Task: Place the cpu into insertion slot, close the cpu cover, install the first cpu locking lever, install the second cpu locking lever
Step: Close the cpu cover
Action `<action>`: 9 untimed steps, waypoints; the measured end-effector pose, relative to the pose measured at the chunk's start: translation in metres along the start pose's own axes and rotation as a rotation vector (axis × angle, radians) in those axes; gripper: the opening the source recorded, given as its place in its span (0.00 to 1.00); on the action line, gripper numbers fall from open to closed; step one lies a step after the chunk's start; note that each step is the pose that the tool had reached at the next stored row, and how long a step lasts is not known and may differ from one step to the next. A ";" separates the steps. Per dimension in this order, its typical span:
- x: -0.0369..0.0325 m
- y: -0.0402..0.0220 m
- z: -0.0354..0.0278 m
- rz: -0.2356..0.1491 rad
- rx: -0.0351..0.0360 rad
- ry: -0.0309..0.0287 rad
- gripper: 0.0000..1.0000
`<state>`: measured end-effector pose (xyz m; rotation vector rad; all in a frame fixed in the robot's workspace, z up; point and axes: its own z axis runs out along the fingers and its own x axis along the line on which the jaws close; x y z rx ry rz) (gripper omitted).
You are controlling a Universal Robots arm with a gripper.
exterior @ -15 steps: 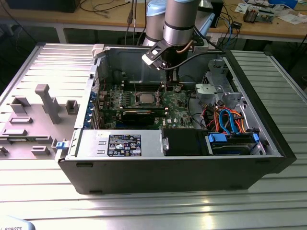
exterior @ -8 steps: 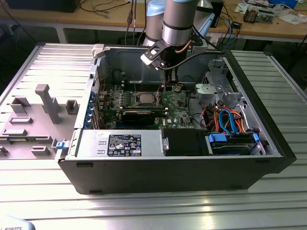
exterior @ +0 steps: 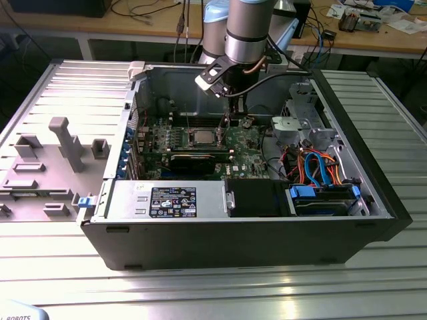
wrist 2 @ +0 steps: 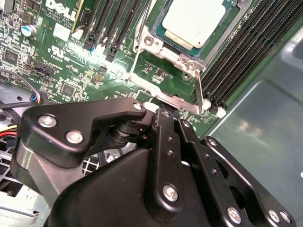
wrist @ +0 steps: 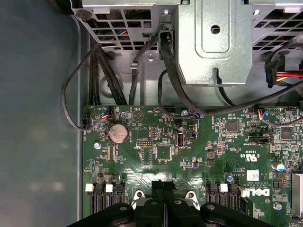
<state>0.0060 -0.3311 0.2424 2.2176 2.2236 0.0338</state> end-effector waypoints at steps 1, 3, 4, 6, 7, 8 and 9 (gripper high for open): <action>0.0000 -0.0002 0.0000 0.000 0.0000 0.0000 0.11; 0.0000 -0.0005 0.0000 0.000 0.0000 0.0001 0.11; 0.0000 -0.0006 0.0001 0.000 0.0000 0.0001 0.11; 0.0000 -0.0012 0.0000 0.000 0.0000 0.0001 0.11; 0.0000 -0.0014 0.0000 0.000 0.0000 0.0000 0.11; 0.0000 -0.0017 0.0000 0.000 -0.0001 0.0001 0.11; 0.0000 -0.0019 0.0000 0.000 0.0000 0.0001 0.11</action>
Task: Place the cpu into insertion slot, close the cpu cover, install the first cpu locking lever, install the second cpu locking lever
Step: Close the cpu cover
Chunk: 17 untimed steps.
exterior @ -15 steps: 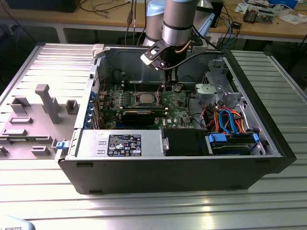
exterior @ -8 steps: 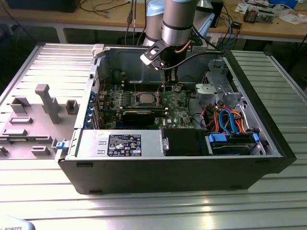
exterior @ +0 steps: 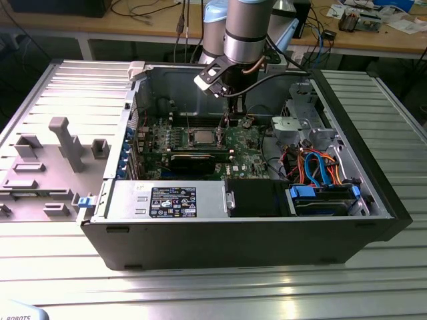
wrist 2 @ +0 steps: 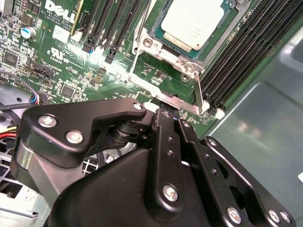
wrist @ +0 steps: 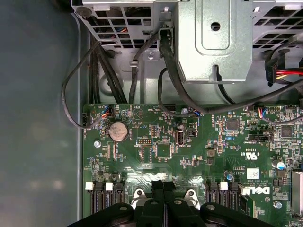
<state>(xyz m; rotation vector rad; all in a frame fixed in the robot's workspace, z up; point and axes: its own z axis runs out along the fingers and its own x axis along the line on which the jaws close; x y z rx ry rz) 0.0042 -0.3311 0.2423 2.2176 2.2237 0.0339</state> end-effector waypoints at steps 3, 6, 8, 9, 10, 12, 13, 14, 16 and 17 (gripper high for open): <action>0.0000 -0.0006 0.0000 0.000 0.0000 0.0000 0.11; 0.0000 -0.0015 0.0000 0.000 0.0000 0.0000 0.11; 0.0000 -0.0020 0.0000 0.000 0.0000 0.0001 0.11; 0.0000 -0.0022 0.0000 0.000 -0.0001 0.0000 0.11; 0.0000 -0.0025 0.0000 0.000 0.0000 0.0000 0.11; 0.0000 -0.0028 0.0000 0.000 -0.0001 0.0000 0.11; 0.0000 -0.0030 0.0000 0.000 0.0000 0.0000 0.11; 0.0000 -0.0031 0.0000 0.000 -0.0001 0.0000 0.11; 0.0000 -0.0037 0.0000 0.000 0.0000 0.0001 0.11; 0.0000 -0.0038 0.0000 0.000 -0.0001 0.0000 0.11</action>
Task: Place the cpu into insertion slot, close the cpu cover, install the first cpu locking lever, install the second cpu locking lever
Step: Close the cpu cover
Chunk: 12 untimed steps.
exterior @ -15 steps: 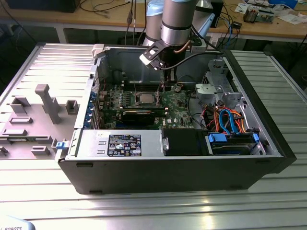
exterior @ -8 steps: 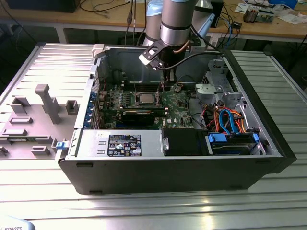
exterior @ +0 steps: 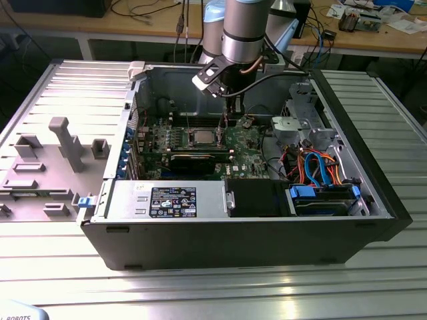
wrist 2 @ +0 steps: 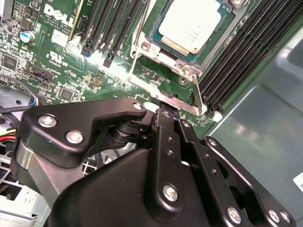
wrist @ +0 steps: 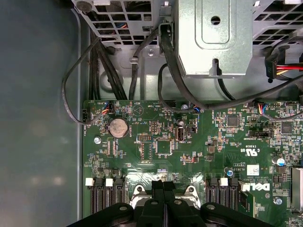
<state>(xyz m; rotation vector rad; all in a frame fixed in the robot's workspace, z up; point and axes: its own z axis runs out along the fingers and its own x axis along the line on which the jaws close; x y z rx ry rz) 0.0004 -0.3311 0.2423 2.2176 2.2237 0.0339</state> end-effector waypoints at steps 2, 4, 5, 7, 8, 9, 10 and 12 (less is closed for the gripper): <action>0.0000 -0.0005 0.0000 0.000 0.0000 0.0000 0.11; 0.0000 -0.0007 0.0000 0.000 0.0000 0.0000 0.11; 0.0000 -0.0009 0.0000 0.000 0.0000 0.0000 0.11; 0.0000 -0.0020 0.0000 0.000 0.0000 0.0000 0.11; 0.0000 -0.0025 0.0000 0.000 0.0000 0.0000 0.11; 0.0000 -0.0026 0.0000 0.000 0.0000 0.0000 0.11; 0.0000 -0.0027 0.0000 0.000 0.0000 0.0000 0.11; 0.0000 -0.0028 0.0000 0.000 0.0000 0.0000 0.11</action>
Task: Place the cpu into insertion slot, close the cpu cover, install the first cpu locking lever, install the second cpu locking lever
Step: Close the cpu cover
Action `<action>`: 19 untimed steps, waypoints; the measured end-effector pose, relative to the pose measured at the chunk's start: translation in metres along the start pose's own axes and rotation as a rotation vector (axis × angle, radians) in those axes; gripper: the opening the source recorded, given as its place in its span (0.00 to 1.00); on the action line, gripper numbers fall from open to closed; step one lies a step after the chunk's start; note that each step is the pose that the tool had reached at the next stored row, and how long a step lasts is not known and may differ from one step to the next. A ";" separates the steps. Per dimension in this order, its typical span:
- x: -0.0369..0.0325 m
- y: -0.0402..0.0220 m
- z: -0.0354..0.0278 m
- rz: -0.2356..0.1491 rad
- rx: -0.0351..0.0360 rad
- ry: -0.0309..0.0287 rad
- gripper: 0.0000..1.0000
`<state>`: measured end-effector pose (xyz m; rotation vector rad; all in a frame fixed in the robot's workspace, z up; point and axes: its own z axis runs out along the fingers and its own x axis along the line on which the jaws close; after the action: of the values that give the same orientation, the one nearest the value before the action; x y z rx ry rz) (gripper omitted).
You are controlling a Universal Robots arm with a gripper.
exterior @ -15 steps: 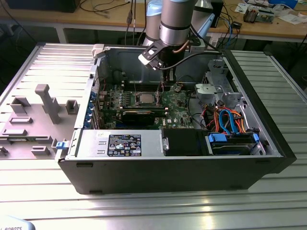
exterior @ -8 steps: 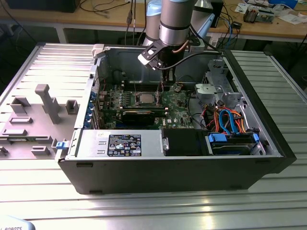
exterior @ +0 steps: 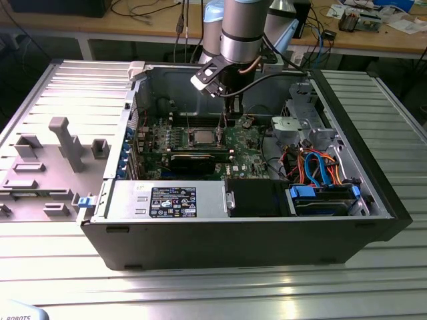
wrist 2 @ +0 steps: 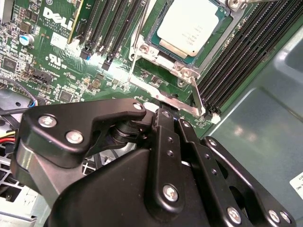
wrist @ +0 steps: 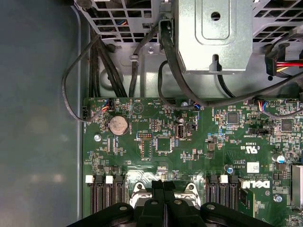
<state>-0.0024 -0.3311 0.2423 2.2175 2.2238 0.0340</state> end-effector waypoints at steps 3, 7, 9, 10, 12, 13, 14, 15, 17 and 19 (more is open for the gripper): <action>0.0000 -0.0002 0.0000 0.000 0.0000 0.0000 0.11; 0.0000 -0.0012 0.0000 0.000 0.0001 0.0000 0.11; 0.0000 -0.0021 0.0000 0.000 0.0001 0.0000 0.11; 0.0000 -0.0024 0.0000 0.000 0.0001 0.0000 0.11; 0.0000 -0.0030 -0.0001 0.000 0.0000 0.0000 0.11; 0.0000 -0.0033 -0.0001 0.000 0.0000 0.0000 0.11; 0.0000 -0.0036 -0.0001 0.000 0.0001 -0.0001 0.11; 0.0000 -0.0039 -0.0001 0.000 0.0001 -0.0001 0.11; 0.0000 -0.0045 -0.0001 0.000 0.0000 0.0000 0.11; 0.0000 -0.0050 -0.0001 0.000 0.0000 0.0000 0.11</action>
<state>-0.0074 -0.3311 0.2423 2.2176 2.2237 0.0340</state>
